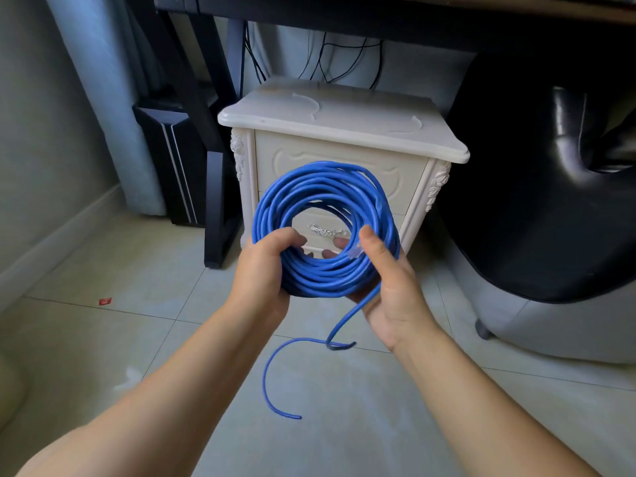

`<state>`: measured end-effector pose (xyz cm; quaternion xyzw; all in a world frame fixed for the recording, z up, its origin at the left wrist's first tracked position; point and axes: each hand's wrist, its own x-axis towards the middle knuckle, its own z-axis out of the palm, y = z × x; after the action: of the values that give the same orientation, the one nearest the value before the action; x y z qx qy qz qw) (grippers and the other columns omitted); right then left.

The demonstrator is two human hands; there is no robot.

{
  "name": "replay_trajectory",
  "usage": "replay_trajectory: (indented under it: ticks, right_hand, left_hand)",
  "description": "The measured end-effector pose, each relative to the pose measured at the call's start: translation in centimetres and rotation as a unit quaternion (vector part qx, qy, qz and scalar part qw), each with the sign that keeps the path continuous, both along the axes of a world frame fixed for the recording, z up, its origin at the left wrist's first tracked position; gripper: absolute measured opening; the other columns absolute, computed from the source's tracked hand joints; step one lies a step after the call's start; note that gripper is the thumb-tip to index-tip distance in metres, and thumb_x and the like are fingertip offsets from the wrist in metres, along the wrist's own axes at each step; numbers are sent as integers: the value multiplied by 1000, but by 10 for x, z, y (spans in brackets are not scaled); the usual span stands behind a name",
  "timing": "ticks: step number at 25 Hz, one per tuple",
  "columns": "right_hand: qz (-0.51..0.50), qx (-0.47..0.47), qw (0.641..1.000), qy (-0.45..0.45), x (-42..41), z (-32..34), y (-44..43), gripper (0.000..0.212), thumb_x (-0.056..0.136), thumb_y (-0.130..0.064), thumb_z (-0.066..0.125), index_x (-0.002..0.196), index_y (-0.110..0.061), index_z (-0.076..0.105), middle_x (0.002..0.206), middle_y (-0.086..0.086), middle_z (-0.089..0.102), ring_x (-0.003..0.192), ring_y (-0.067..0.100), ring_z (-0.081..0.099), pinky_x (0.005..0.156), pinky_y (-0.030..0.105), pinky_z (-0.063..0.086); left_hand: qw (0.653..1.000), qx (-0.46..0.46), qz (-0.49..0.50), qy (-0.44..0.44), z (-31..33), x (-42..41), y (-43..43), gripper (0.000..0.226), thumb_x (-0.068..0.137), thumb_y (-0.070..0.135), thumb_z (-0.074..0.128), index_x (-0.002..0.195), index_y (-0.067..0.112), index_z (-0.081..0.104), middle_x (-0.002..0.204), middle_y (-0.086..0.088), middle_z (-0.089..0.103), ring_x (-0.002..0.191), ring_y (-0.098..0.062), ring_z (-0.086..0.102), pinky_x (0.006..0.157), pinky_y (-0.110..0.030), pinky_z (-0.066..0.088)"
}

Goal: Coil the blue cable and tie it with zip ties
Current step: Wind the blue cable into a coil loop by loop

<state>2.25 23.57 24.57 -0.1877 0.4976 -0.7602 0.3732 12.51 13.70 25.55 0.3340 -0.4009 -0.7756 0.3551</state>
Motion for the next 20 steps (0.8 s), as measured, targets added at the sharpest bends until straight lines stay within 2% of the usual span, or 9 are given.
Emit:
replay_trajectory:
  ticks: [2,4,7,10,12,14,16,18,20]
  right_hand:
    - [-25,-22,999,-7,7,-5,-4,63,68,-28,81,124,-13,56,104,10,69,94,32,70,85,44,58]
    - [-59,-21,998,22,4,-5,-4,49,70,-16,76,115,-10,57,88,7,67,86,31,69,82,44,57]
    - [-95,-7,994,57,-8,1,1,34,72,6,64,102,-10,58,76,8,59,69,25,60,78,51,55]
    - [-89,16,991,96,-20,7,6,49,60,5,62,106,-11,60,82,11,57,68,26,58,76,55,56]
    - [-64,53,982,170,-25,8,10,56,54,0,64,107,-19,63,82,8,61,72,26,59,77,56,55]
    - [-28,107,956,272,-26,8,16,57,54,-6,67,106,-30,65,80,-4,66,74,17,62,74,46,56]
    - [36,125,929,347,-24,11,21,58,56,-5,67,107,-32,63,81,-15,67,73,7,62,70,27,50]
    - [105,138,900,399,-22,15,23,64,59,0,67,112,-34,60,90,-19,69,82,2,65,74,17,49]
    - [132,153,882,426,-21,15,23,68,61,2,69,117,-35,59,99,-18,69,92,2,66,80,18,51]
  left_hand:
    - [1000,29,-1,12,-4,-2,7,16,83,-1,57,79,14,56,62,-1,49,58,-18,52,65,-36,46]
    - [999,17,-36,10,-9,-1,12,11,87,3,59,84,13,56,67,-3,54,64,-18,56,64,-34,49]
    - [988,-36,-132,-69,-13,3,15,9,88,19,67,94,13,62,82,-6,71,77,-17,69,71,-33,55]
    - [978,-85,-160,-107,-4,8,0,29,82,28,74,108,21,66,106,-6,74,91,-11,71,81,-31,55]
    - [962,-192,-161,-112,3,13,-14,60,76,22,81,130,29,56,115,4,71,98,-7,70,82,-26,53]
    - [920,-317,-173,-155,5,16,-19,79,70,21,86,137,41,48,125,13,64,105,-3,67,90,-23,50]
    - [863,-419,-202,-199,6,19,-18,82,69,19,87,136,45,47,129,19,58,105,3,64,92,-20,50]
    - [826,-465,-227,-222,6,20,-17,85,68,14,85,137,45,46,128,19,56,100,2,64,90,-20,51]
    - [824,-454,-248,-229,6,20,-16,78,68,8,81,132,43,51,112,18,65,88,-3,68,81,-21,54]
